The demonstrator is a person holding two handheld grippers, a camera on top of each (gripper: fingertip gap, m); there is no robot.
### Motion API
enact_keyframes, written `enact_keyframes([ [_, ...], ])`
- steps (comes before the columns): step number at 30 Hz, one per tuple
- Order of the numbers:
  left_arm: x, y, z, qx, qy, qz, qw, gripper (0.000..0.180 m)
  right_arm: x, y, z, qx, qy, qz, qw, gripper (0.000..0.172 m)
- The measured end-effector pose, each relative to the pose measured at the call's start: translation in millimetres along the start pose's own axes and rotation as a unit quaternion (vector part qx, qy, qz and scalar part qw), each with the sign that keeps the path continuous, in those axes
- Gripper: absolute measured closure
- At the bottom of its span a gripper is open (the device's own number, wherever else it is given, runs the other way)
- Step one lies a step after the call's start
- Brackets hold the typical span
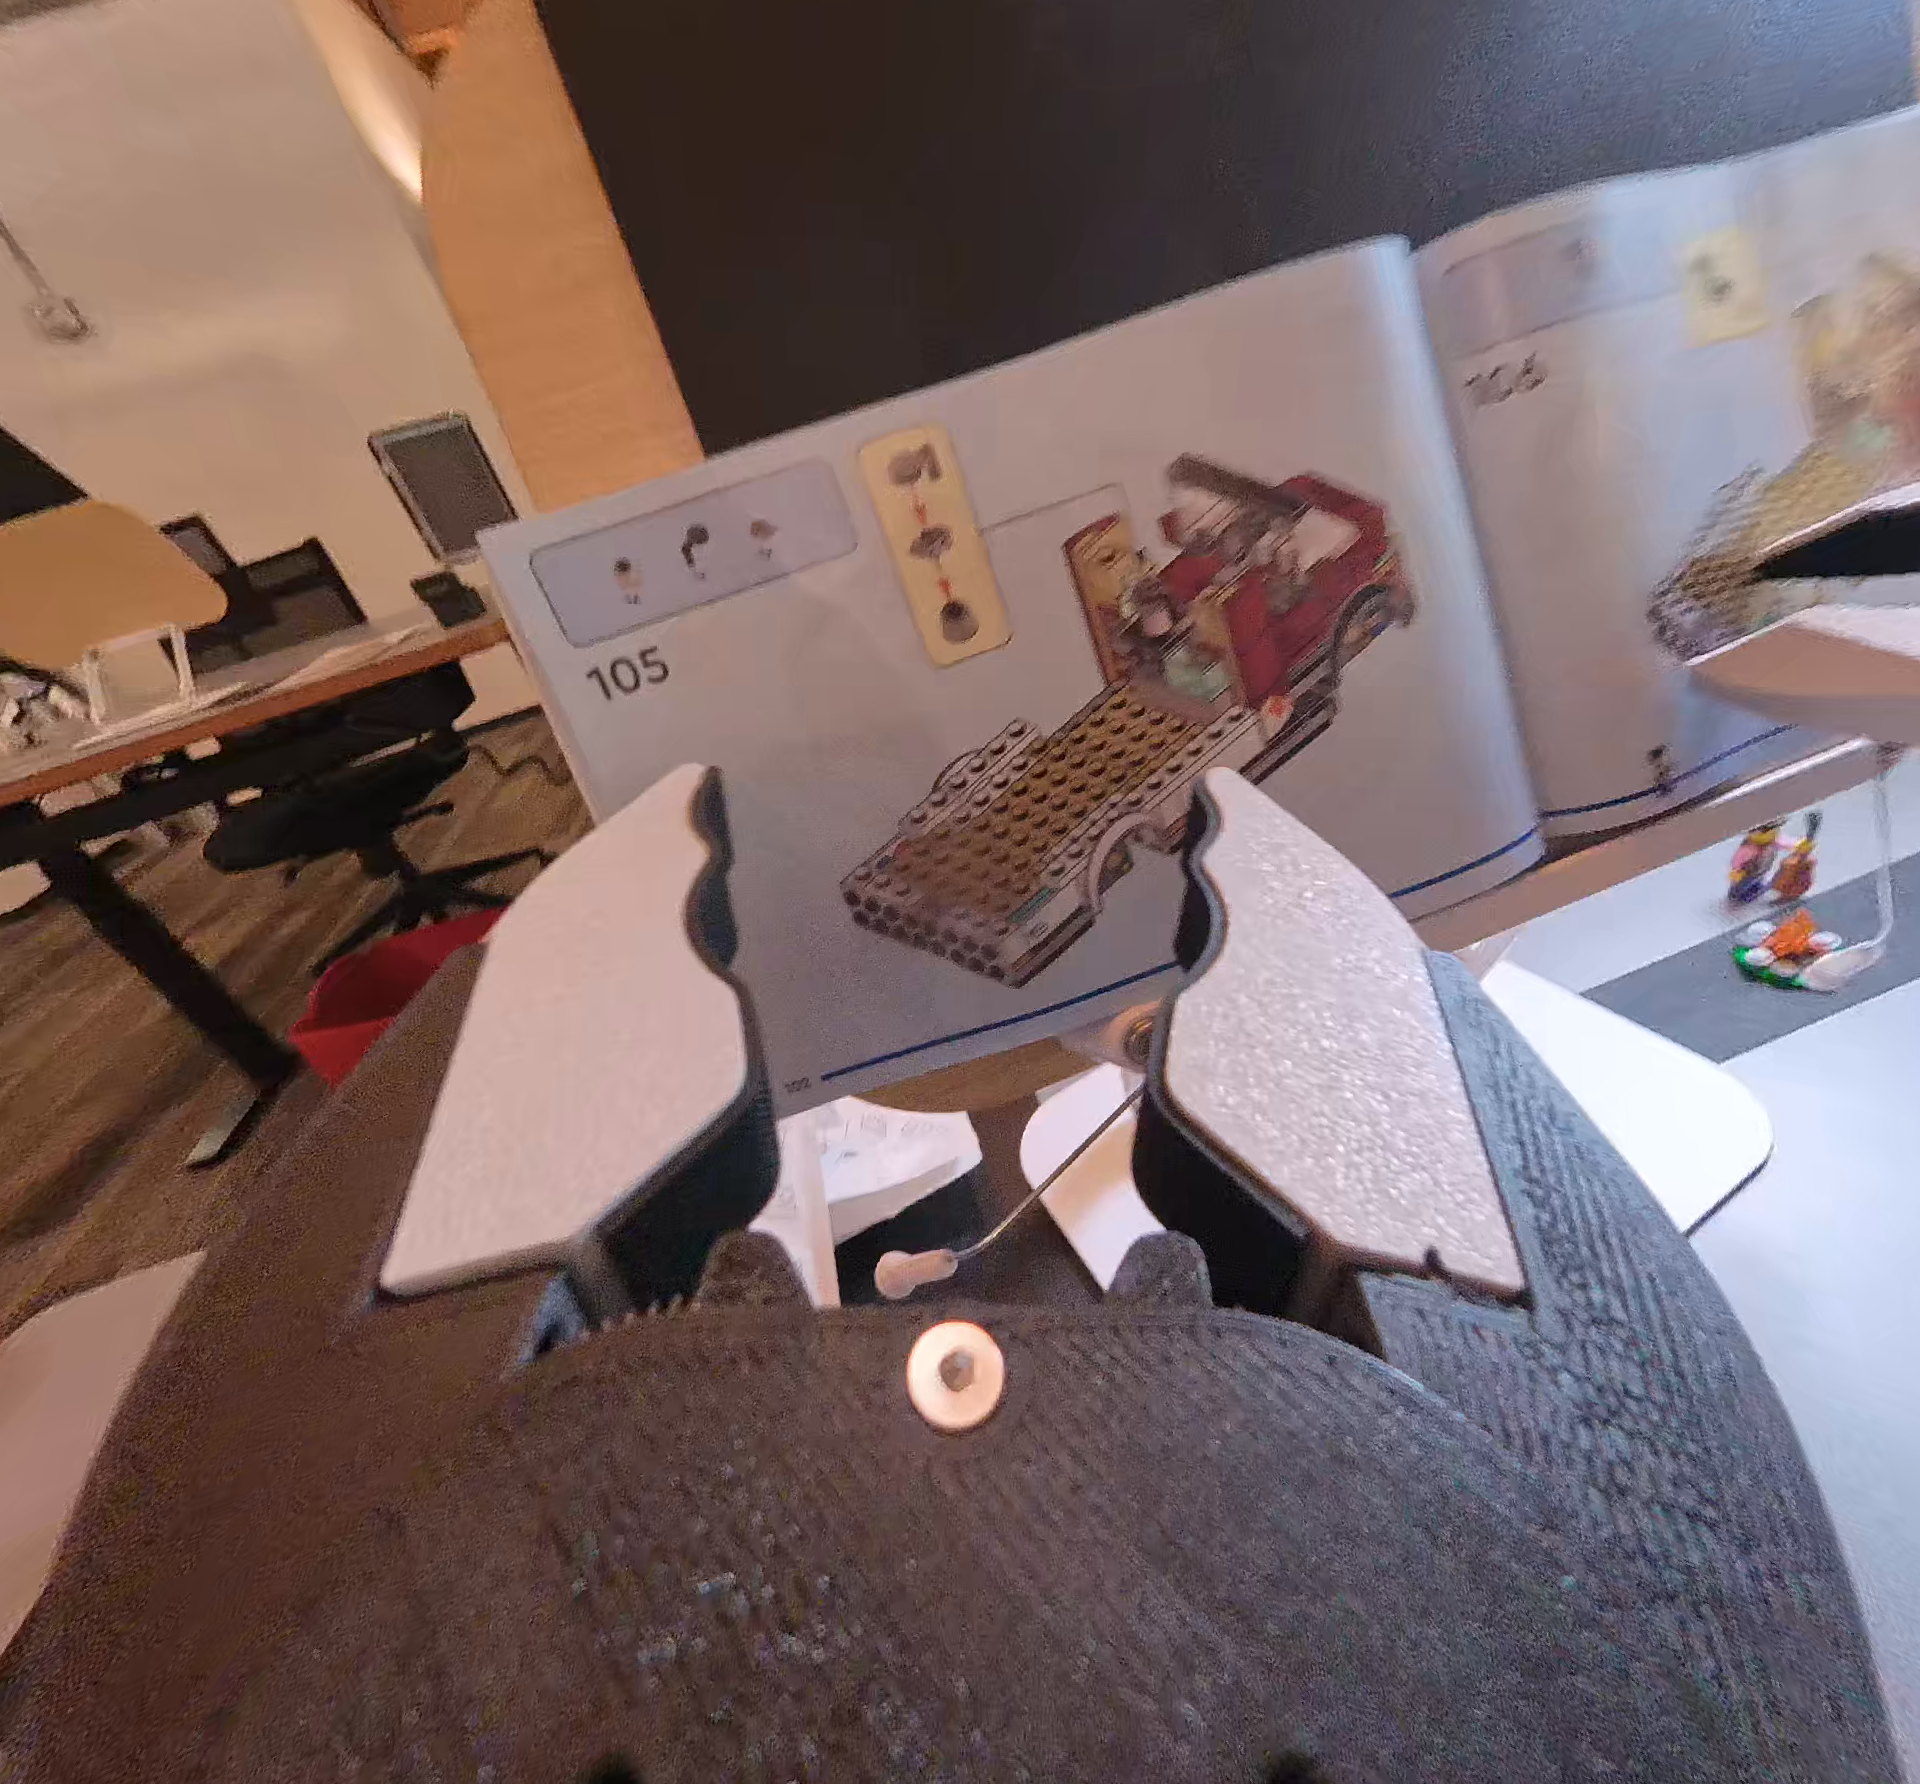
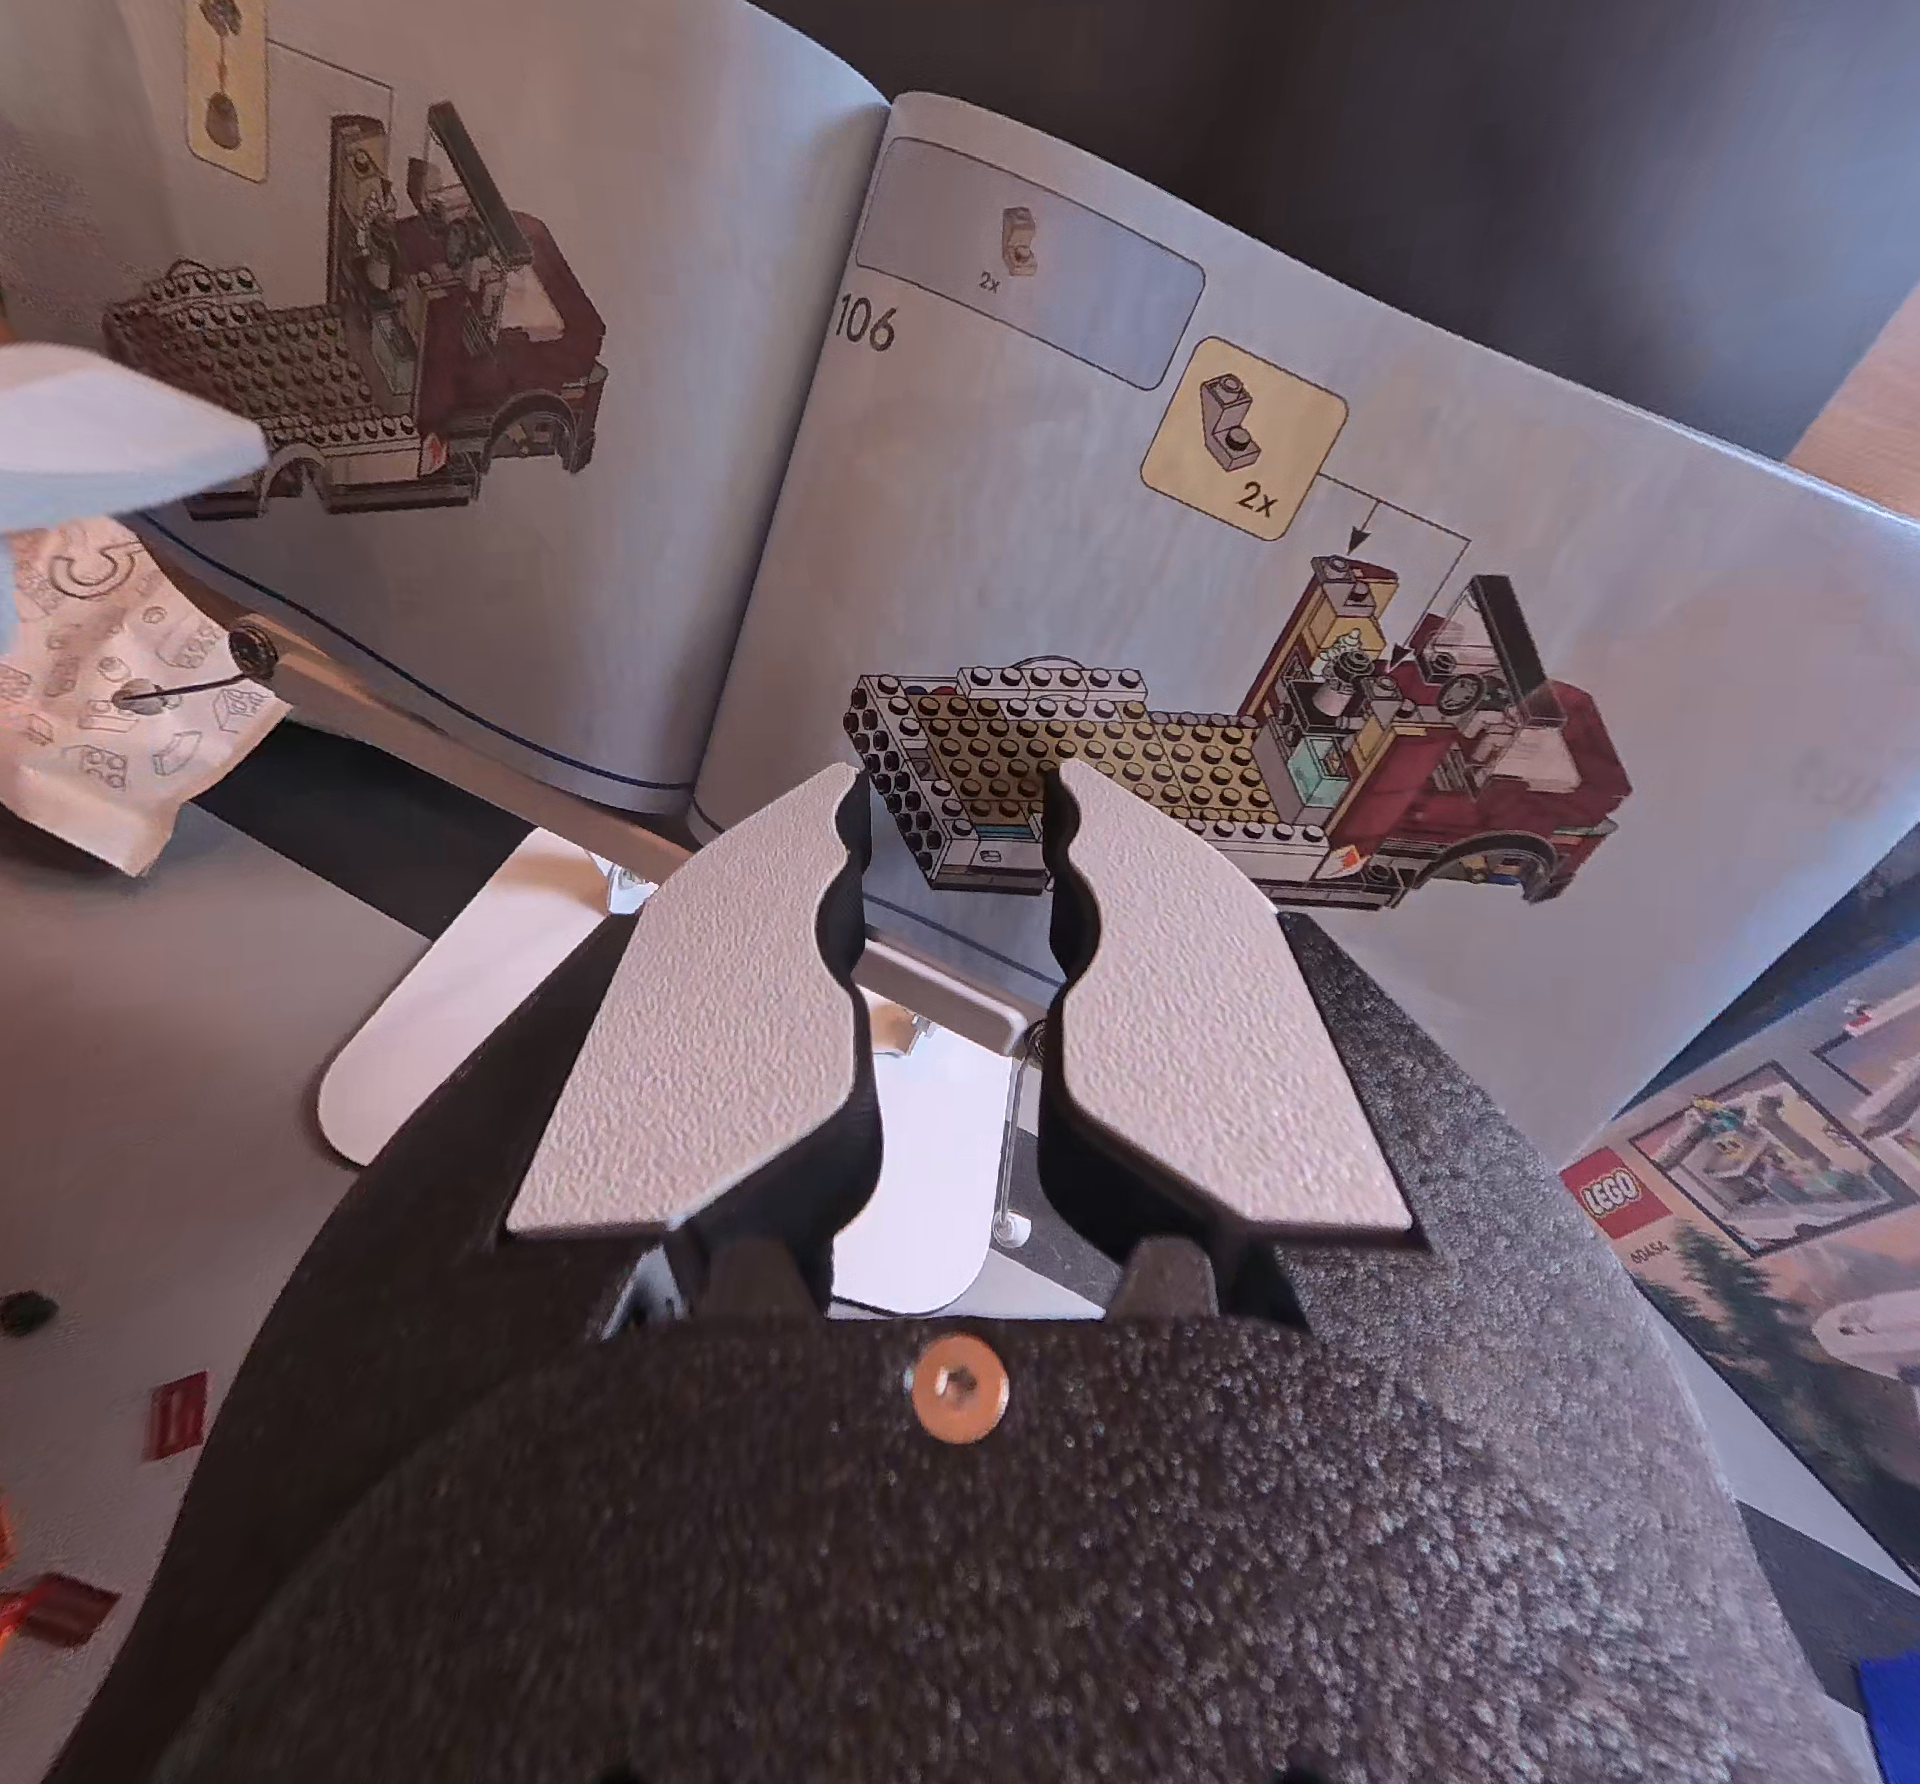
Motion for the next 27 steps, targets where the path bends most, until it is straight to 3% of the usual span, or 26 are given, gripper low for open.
enact_keyframes([
  [2, 9.3, -2.9, -11.8, 0.0, 0.038, -0.012, 0.999, 0.08, -0.4, 0.3, 0.3, 0.003, 0.0, 0.001, 1.0, 0.14],
  [4, 17.2, -8.7, -18.1, 0.036, 0.053, -0.003, 0.998, 0.076, -0.6, 1.0, 0.1, 0.006, 0.0, 0.001, 1.0, 0.14],
  [9, 21.6, -26.5, -18.6, 0.089, 0.045, 0.003, 0.995, 0.109, -2.7, 2.3, -2.5, 0.004, 0.004, 0.008, 1.0, 0.141],
  [17, 21.8, -38.3, -15.5, 0.102, 0.038, -0.009, 0.994, 0.153, -3.7, 2.0, -6.1, 0.007, 0.003, 0.017, 1.0, 0.142],
  [27, 3.1, -71.4, 13.9, 0.068, -0.012, -0.073, 0.995, 0.169, -8.6, 2.8, -2.4, 0.004, -0.002, 0.018, 1.0, 0.143],
])
Point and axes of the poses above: each gripper's, where its closed fingertips meet, x out along the fingers, z out of its top, y = z × x across the jaws, the point moved 1 cm from there along -x, back along the fingers, and after that the axes turned 2 degrees about y, right-handed, at the moved point
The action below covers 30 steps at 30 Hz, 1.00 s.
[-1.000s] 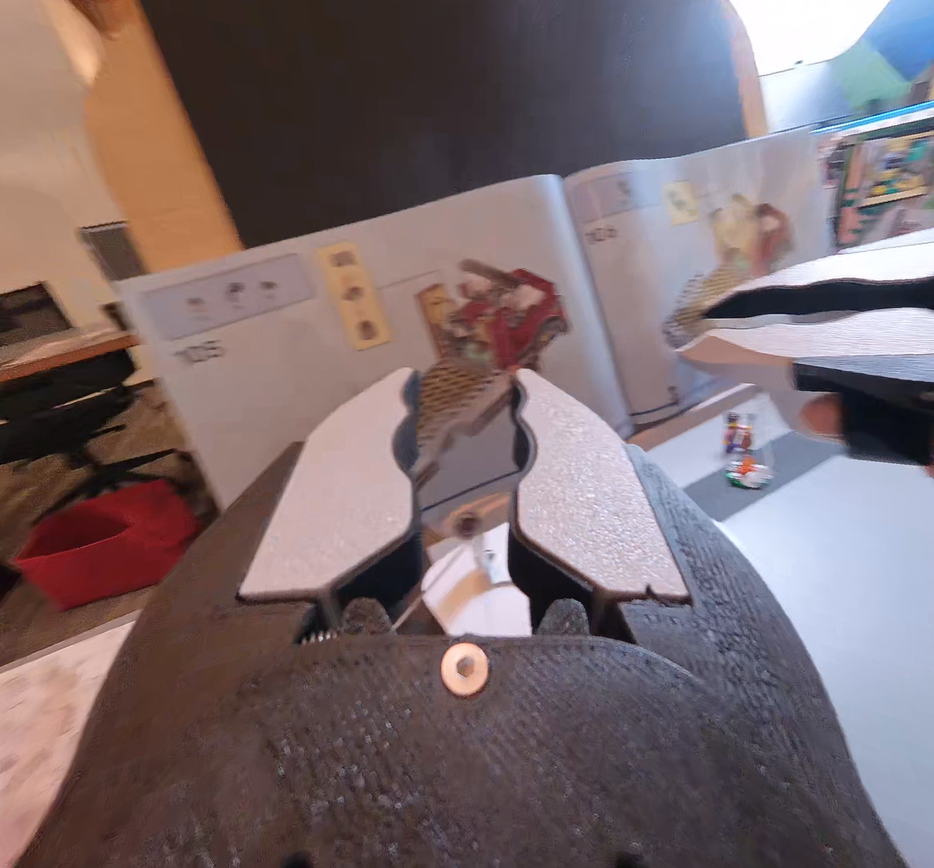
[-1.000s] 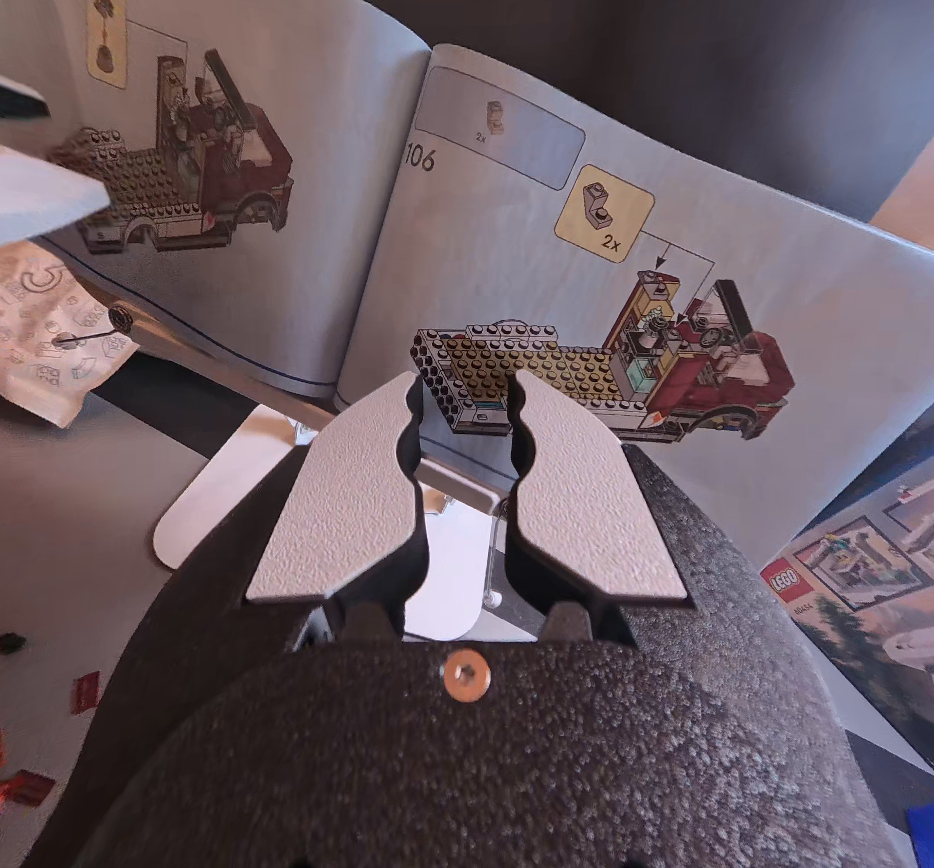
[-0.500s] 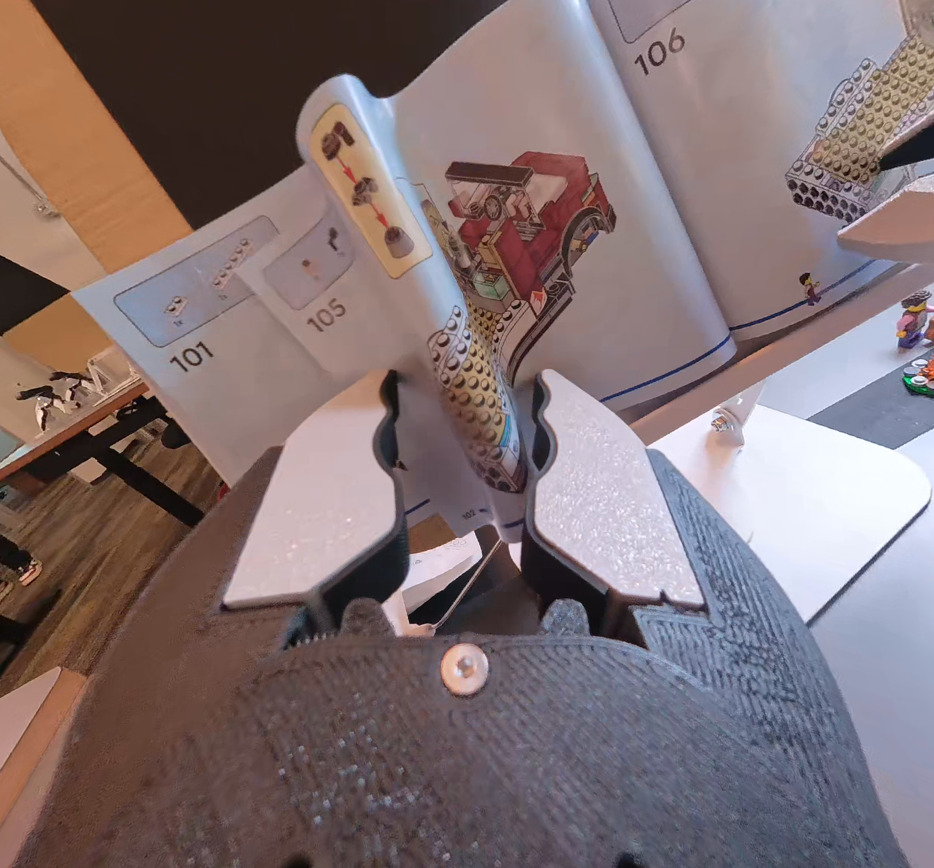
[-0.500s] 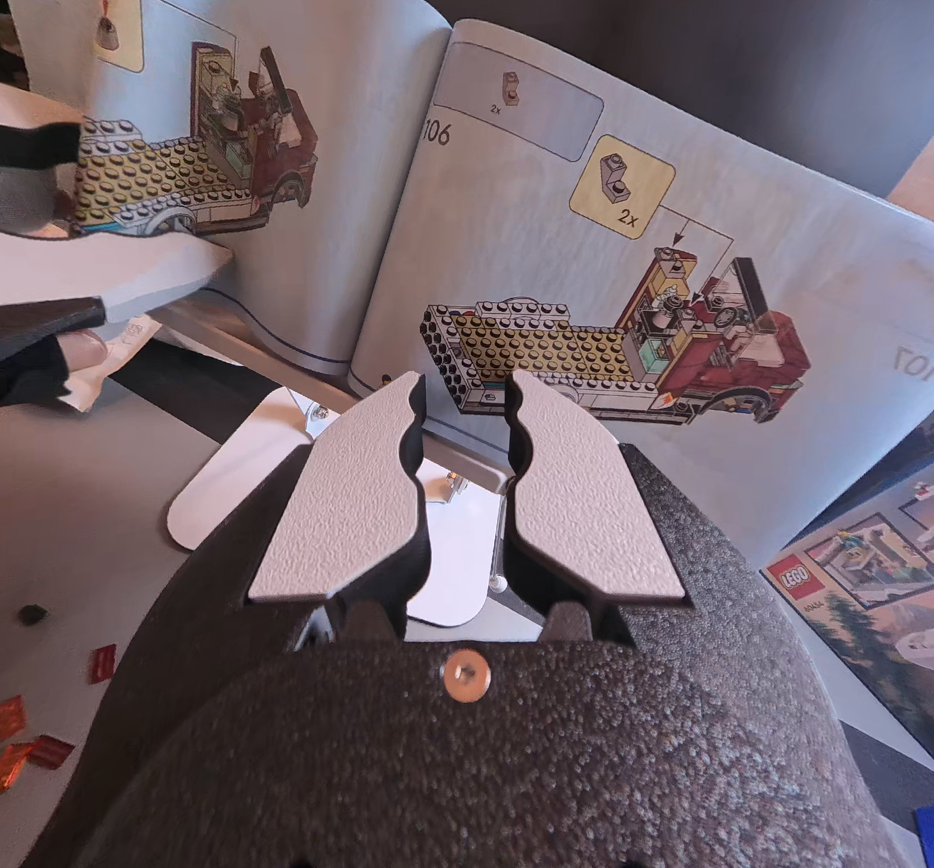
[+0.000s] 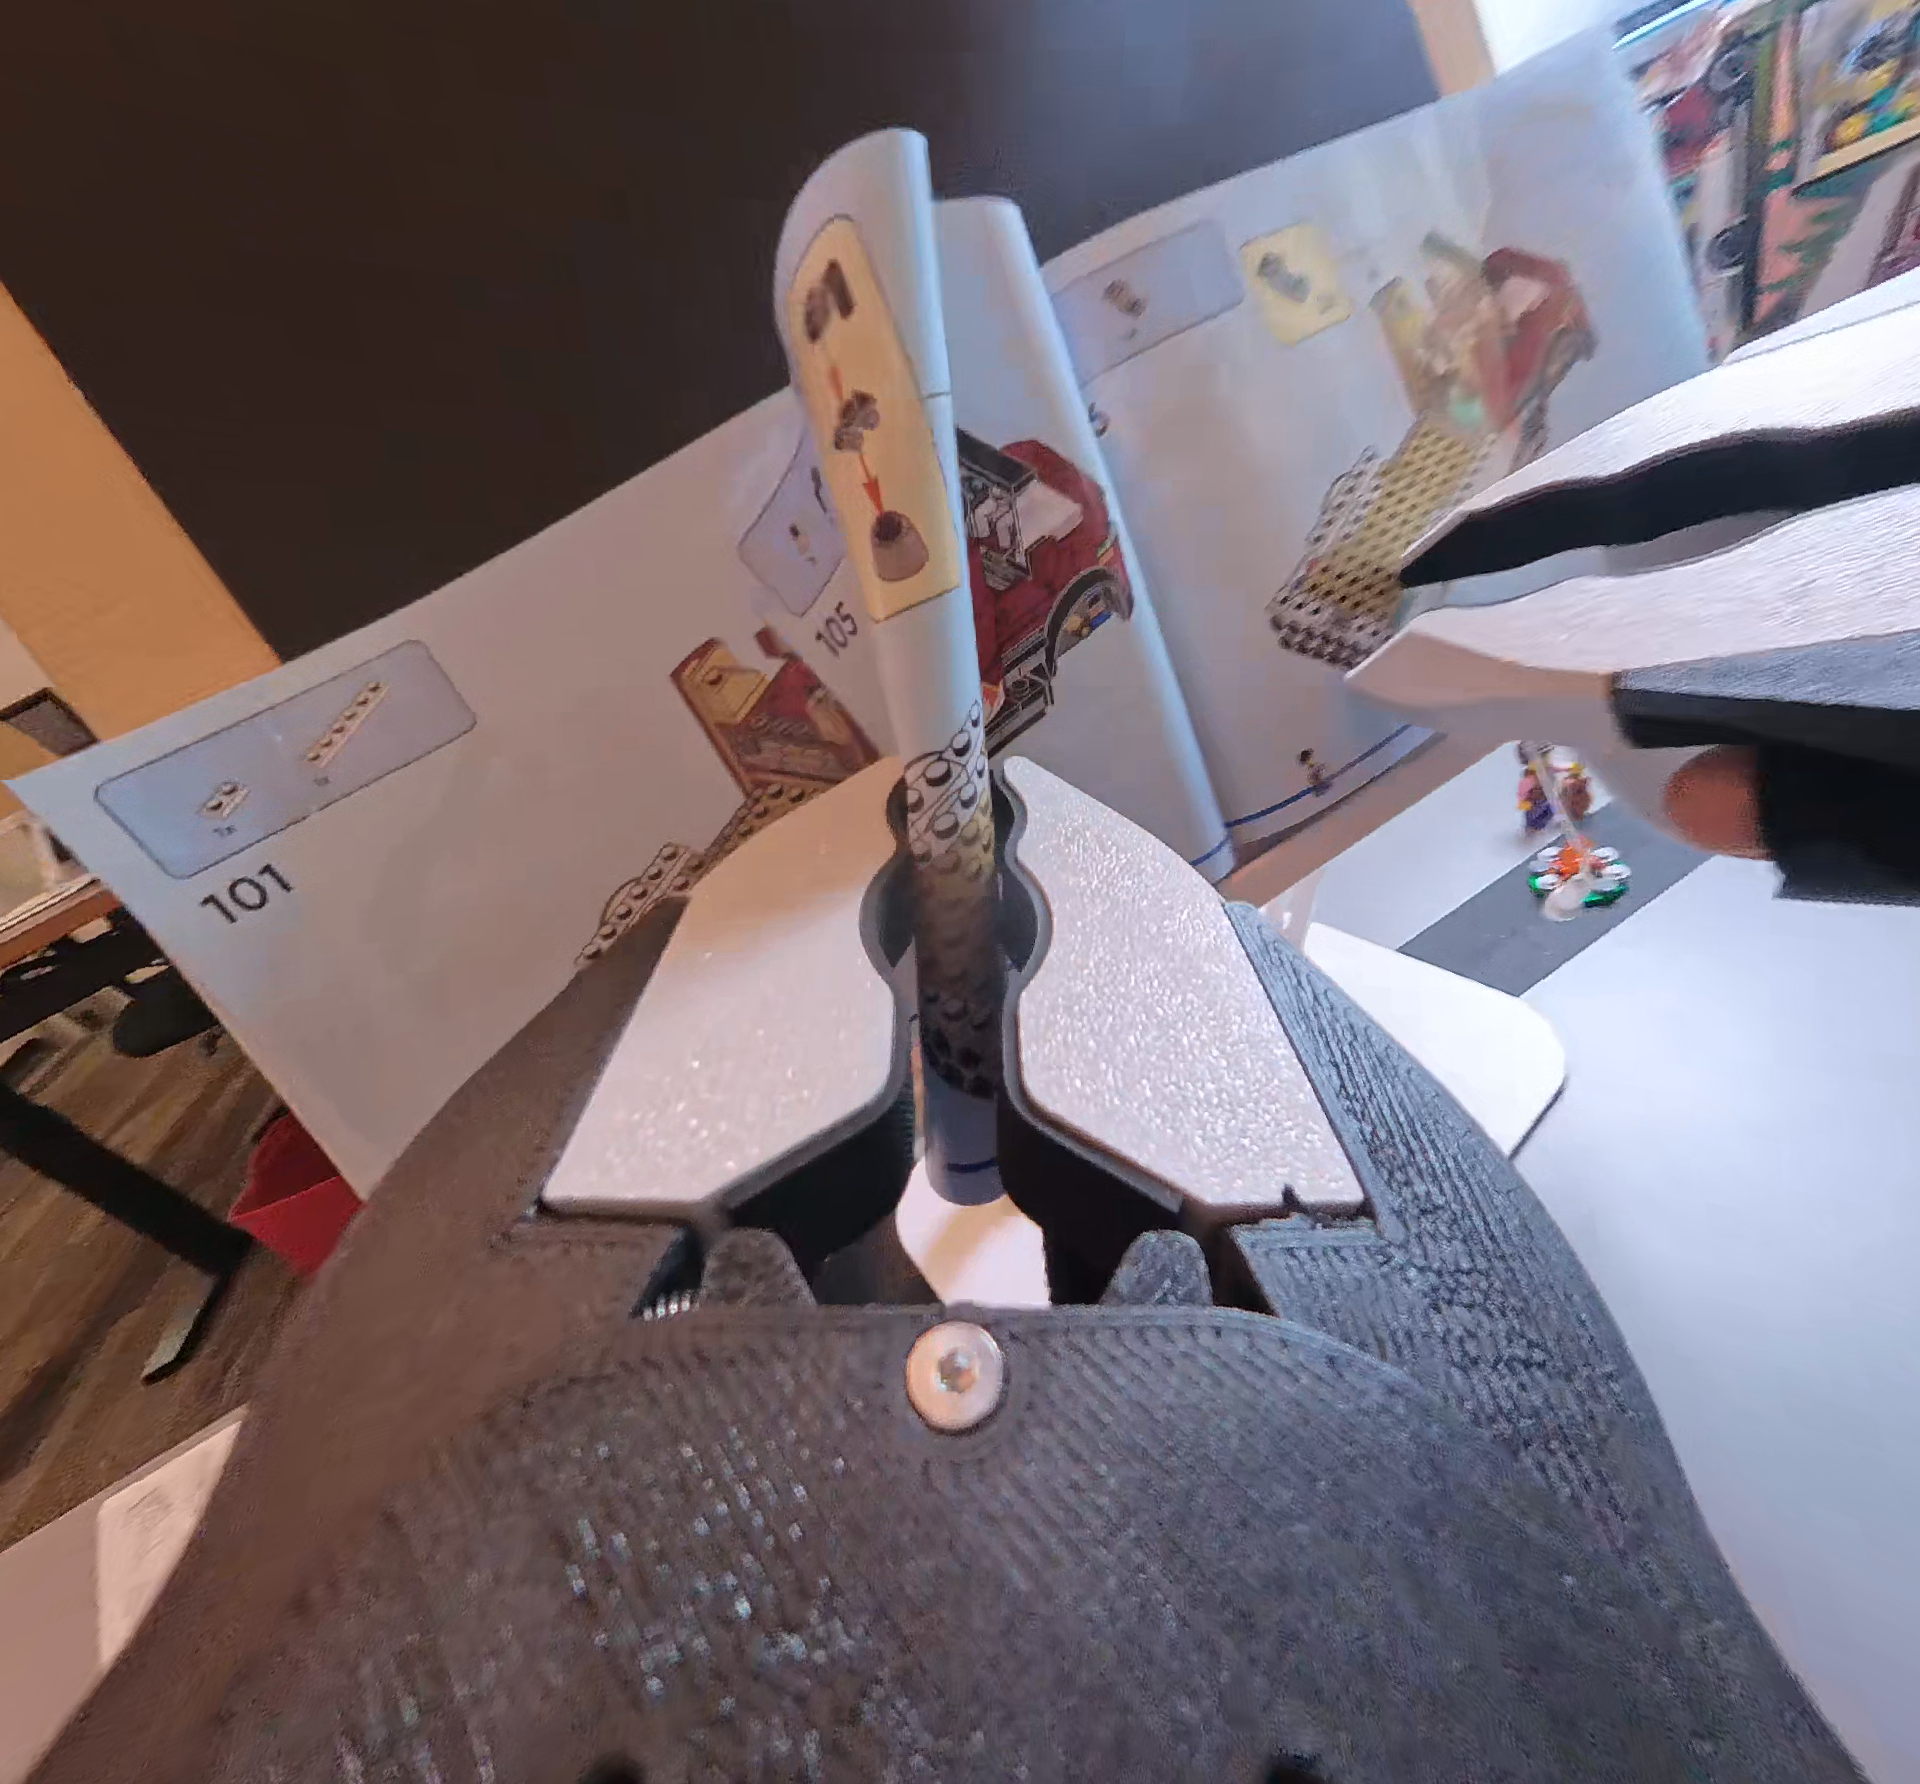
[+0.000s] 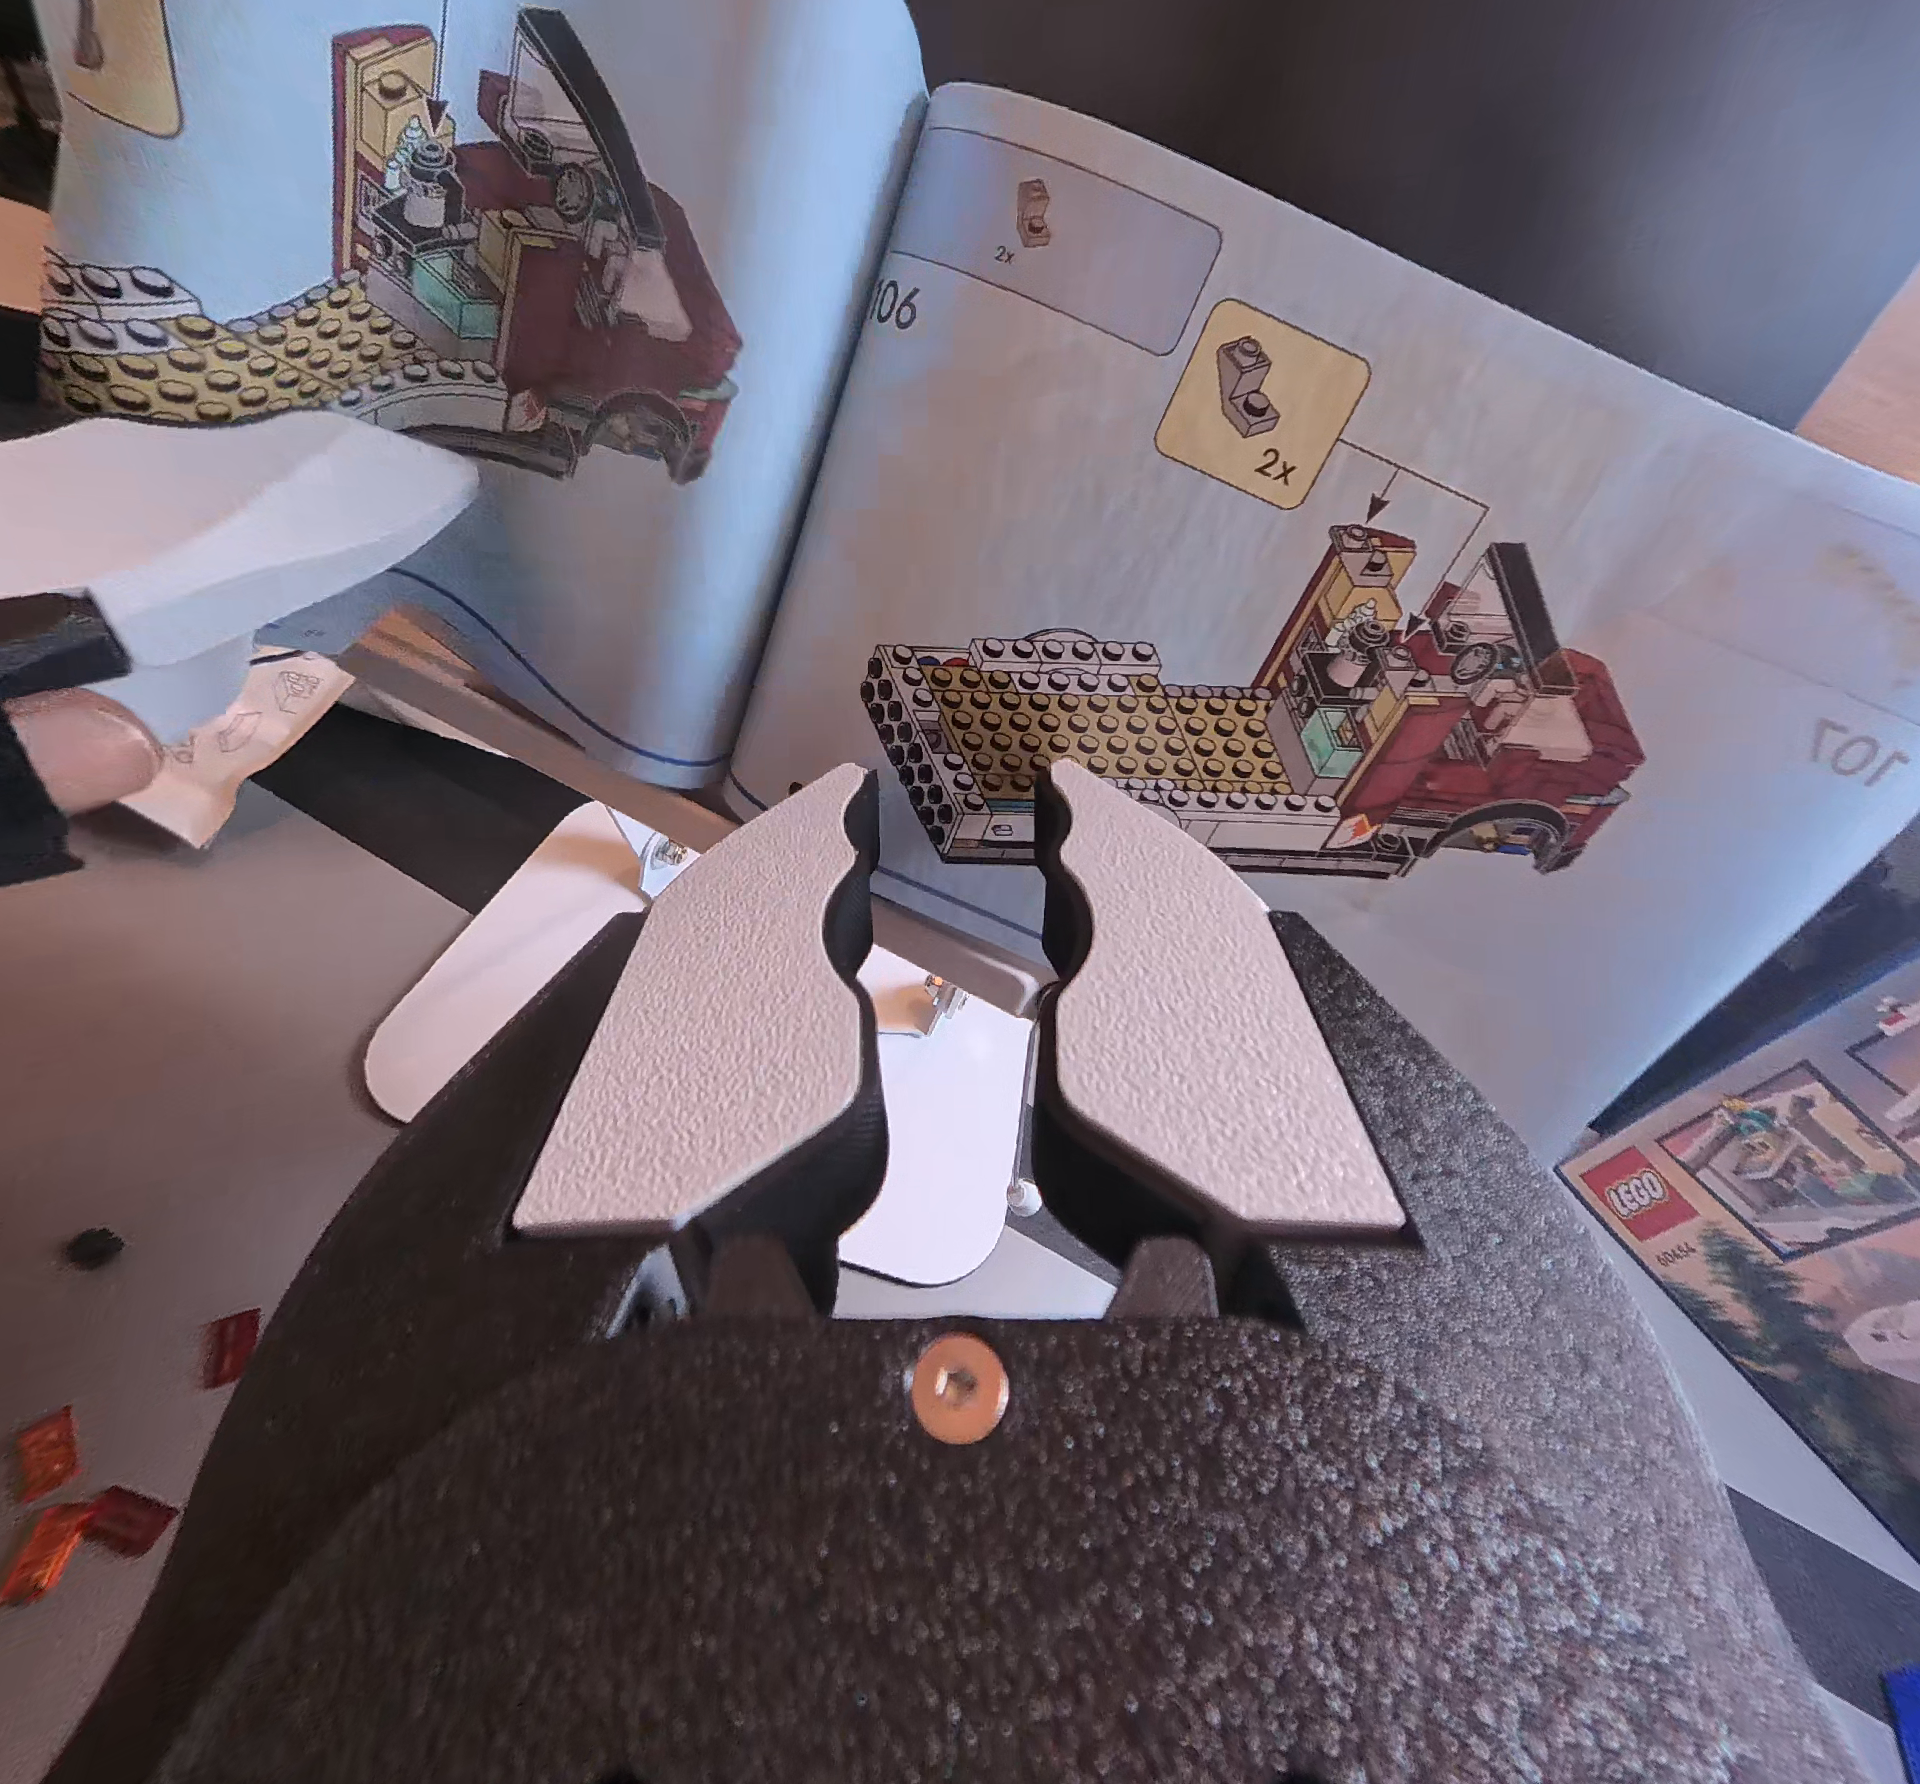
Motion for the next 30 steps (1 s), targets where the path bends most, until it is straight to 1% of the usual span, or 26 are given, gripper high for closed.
enact_keyframes([
  [6, -8.4, -28.5, 30.8, -0.051, -0.033, -0.075, 0.995, 0.167, -8.6, 2.3, 1.7, -0.008, -0.008, 0.004, 1.0, 0.142],
  [10, -9.8, -43.0, 49.0, -0.094, -0.048, -0.125, 0.987, 0.166, -19.6, 7.5, -0.8, -0.027, -0.017, 0.014, 0.999, 0.136],
  [13, -8.3, -51.7, 57.2, -0.113, -0.049, -0.15, 0.981, 0.166, -26.9, 13.6, -6.5, -0.047, -0.017, 0.022, 0.998, 0.13],
  [17, -4.3, -60.2, 63.2, -0.138, -0.046, -0.174, 0.974, 0.164, -34.7, 23.3, -10.3, -0.07, -0.028, 0.025, 0.997, 0.12],
  [19, -2.6, -63.7, 64.9, -0.143, -0.044, -0.18, 0.972, 0.164, -37.1, 27.1, -8.0, -0.075, -0.036, 0.024, 0.996, 0.117],
  [24, -1.9, -69.0, 68.6, -0.141, -0.042, -0.185, 0.972, 0.163, -40.0, 31.4, 0.8, -0.066, -0.051, 0.027, 0.996, 0.118],
  [30, -2.0, -70.4, 69.3, -0.141, -0.039, -0.19, 0.971, 0.161, -40.1, 28.8, 3.1, -0.051, -0.056, 0.024, 0.997, 0.12],
])
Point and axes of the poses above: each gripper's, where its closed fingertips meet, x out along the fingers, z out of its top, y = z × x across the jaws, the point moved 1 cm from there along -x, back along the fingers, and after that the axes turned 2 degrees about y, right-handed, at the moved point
